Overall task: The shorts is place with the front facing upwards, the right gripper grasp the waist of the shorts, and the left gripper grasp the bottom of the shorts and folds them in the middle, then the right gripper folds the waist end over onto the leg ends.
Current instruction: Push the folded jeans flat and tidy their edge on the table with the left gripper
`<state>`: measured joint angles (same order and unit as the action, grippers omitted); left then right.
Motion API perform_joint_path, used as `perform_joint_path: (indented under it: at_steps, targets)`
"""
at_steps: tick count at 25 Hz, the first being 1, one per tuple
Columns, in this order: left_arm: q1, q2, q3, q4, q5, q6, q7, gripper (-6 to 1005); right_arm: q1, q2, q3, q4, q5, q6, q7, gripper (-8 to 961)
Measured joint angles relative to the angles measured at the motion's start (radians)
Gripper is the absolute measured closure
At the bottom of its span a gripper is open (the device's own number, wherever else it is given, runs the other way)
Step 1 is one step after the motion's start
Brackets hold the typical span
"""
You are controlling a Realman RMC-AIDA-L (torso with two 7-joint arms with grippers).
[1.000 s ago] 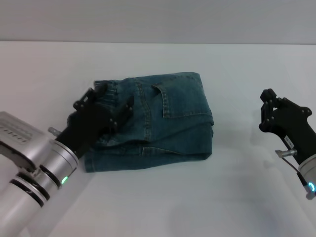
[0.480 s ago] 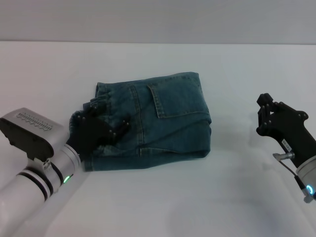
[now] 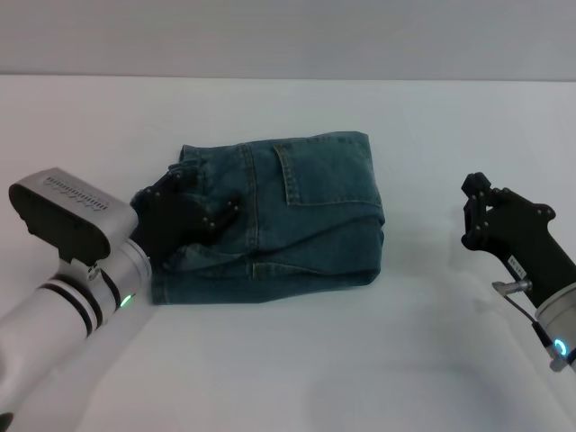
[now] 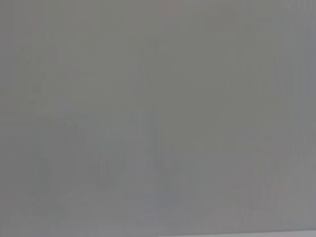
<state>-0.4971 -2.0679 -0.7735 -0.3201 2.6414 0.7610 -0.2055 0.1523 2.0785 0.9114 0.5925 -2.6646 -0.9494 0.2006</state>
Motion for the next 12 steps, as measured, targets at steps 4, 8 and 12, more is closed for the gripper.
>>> perform_joint_path:
  at_steps: [4, 8, 12]
  targets:
    - [-0.017, 0.000, 0.000, 0.007, 0.000, -0.002, 0.004, 265, 0.000, 0.000, -0.002, -0.002, 0.000, 0.000, 0.001, 954]
    - [-0.033, 0.000, -0.005, 0.010, -0.001, -0.003, 0.007, 265, 0.001, 0.000, -0.001, -0.003, 0.000, -0.003, 0.002, 954]
    - [-0.019, 0.003, -0.038, -0.001, -0.002, 0.050, 0.021, 265, -0.003, -0.001, -0.002, -0.004, 0.000, -0.021, 0.002, 954]
